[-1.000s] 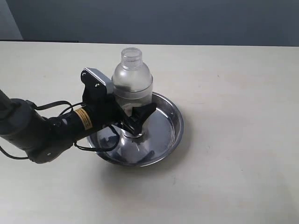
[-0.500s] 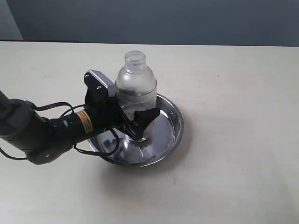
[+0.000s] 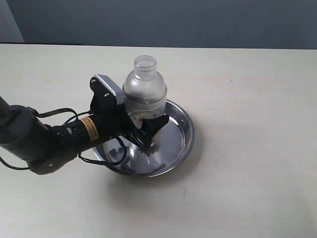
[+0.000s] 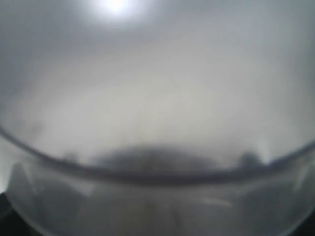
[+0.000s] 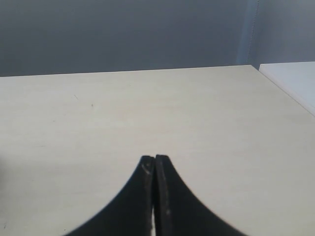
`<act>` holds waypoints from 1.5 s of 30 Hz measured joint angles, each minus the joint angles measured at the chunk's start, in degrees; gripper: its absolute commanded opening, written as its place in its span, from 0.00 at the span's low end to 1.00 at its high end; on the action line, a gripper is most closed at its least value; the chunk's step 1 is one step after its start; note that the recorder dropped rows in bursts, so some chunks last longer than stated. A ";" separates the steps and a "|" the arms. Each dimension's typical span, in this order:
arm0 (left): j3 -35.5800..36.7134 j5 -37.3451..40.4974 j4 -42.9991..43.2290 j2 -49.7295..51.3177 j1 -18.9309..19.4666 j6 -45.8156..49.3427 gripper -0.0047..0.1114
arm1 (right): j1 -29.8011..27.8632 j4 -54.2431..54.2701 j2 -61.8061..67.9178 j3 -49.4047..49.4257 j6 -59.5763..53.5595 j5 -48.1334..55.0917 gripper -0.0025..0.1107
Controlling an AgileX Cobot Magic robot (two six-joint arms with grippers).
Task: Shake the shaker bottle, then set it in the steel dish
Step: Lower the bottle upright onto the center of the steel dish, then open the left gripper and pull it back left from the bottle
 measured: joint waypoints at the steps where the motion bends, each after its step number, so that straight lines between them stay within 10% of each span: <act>1: 0.00 0.90 0.00 0.00 0.00 0.04 0.84 | 0.00 0.00 0.00 0.00 0.00 0.00 0.01; 28: 9.64 5.00 1.83 -9.12 1.12 -5.52 0.95 | 0.00 0.00 0.00 0.00 0.00 0.00 0.01; 45: 29.51 5.13 0.69 -43.07 1.12 -11.42 0.95 | 0.00 0.00 0.00 0.00 0.00 0.00 0.01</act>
